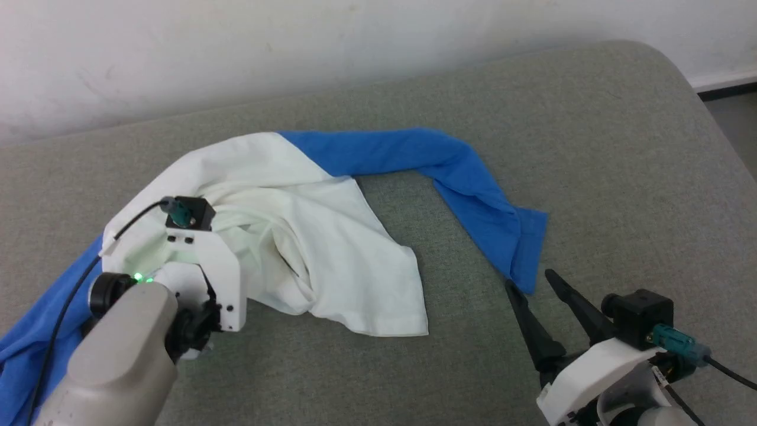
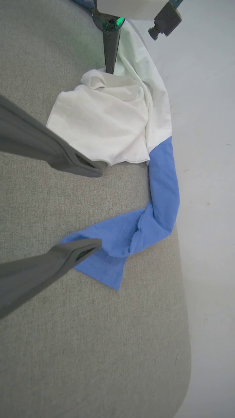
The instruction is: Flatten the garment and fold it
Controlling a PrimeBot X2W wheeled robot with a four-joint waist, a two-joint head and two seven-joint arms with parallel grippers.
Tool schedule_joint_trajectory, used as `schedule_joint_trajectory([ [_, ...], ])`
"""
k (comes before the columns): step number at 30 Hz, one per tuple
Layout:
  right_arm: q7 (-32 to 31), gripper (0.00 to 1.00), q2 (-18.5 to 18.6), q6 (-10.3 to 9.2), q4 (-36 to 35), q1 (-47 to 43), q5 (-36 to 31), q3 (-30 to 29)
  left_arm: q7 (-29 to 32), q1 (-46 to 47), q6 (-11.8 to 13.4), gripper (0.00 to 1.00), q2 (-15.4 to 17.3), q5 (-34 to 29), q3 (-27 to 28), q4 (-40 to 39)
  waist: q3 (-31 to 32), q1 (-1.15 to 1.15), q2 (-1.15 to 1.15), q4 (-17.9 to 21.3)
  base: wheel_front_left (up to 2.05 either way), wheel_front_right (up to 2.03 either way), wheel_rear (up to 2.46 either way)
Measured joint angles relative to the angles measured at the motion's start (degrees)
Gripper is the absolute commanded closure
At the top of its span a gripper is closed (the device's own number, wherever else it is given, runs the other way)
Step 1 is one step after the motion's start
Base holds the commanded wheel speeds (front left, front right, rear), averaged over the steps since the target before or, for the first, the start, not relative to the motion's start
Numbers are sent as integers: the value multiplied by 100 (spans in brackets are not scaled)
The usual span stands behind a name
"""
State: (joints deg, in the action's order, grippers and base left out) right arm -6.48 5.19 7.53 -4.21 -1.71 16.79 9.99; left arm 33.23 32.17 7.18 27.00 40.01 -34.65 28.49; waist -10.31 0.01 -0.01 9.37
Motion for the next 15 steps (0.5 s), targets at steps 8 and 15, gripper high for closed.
schedule_joint_trajectory([
  [8, -14, 0, -49, 0, 80, -259, -10, -209, -323, -1003, 147, 100, 270, -198, -274, -2014, 366, -1, 0, -166, 0, 0, 0],
  [15, -158, 0, -84, 0, 21, -481, -63, -279, 47, -2524, 829, 100, 893, -224, -530, -4110, 721, -1, 1, -422, 0, 0, 0],
])
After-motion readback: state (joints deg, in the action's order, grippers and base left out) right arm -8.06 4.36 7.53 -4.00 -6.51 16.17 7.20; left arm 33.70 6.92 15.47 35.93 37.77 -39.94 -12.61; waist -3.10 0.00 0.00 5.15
